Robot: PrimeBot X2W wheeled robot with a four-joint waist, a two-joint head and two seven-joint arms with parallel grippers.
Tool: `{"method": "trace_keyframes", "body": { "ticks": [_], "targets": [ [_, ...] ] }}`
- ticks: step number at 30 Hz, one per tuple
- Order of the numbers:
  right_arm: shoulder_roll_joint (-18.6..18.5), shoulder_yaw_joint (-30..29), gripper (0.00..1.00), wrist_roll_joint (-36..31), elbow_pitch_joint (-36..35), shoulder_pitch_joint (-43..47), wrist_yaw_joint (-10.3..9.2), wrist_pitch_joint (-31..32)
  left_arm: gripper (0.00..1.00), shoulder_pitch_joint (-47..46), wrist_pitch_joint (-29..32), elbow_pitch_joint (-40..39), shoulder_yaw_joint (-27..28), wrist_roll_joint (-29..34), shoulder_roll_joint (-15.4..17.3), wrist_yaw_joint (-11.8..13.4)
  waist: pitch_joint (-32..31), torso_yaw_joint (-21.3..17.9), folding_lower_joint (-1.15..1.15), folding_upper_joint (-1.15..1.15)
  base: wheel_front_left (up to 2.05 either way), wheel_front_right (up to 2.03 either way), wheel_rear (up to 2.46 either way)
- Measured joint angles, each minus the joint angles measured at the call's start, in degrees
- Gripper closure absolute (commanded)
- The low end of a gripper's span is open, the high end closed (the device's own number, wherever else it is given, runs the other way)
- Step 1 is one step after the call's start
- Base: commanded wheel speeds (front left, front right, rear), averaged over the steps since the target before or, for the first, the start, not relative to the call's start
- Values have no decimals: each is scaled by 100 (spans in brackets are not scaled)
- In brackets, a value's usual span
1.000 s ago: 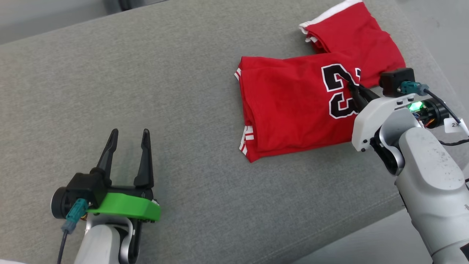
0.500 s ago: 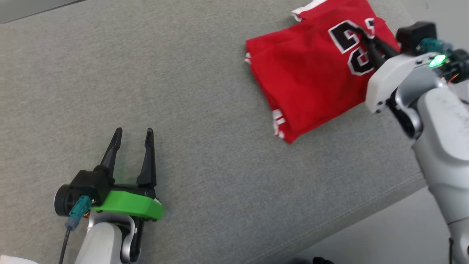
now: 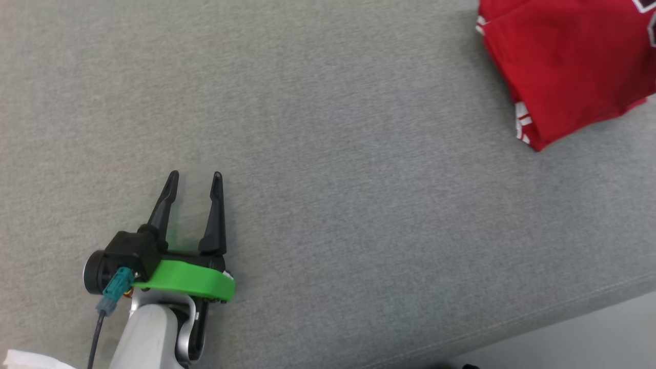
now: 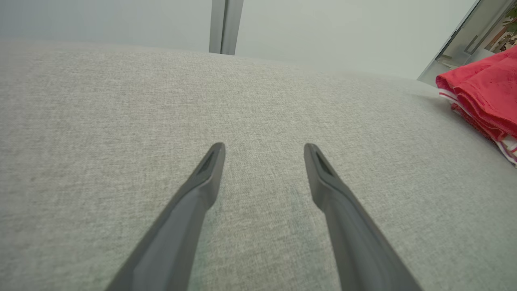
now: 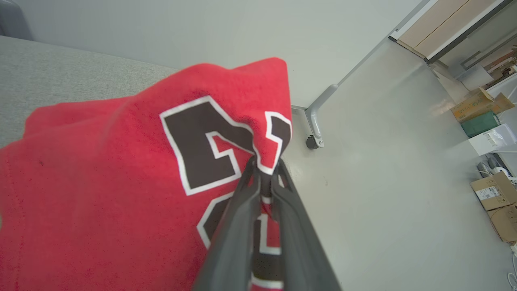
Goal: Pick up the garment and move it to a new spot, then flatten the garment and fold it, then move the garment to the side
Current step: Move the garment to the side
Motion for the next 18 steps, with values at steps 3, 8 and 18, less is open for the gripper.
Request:
{"method": "trace_keyframes", "body": {
  "ticks": [3, 8, 18],
  "targets": [
    [-185, -323, 100, -158, 359, -5, 1, 7, 0, -14, 0, -2, -13, 2, -8, 0, 99, 165, 0, 0, 0, 0, 0],
    [-31, -1093, 0, -583, 821, -15, 0, -238, 0, -32, 0, -7, -22, 36, -22, -2, 267, 392, 0, 0, 0, 0, 0],
    [565, -1495, 0, -1144, 1106, -16, 0, -928, 0, -20, 0, 54, -4, 78, -38, -4, 217, 487, 0, 0, 0, 0, 0]
  ]
}}
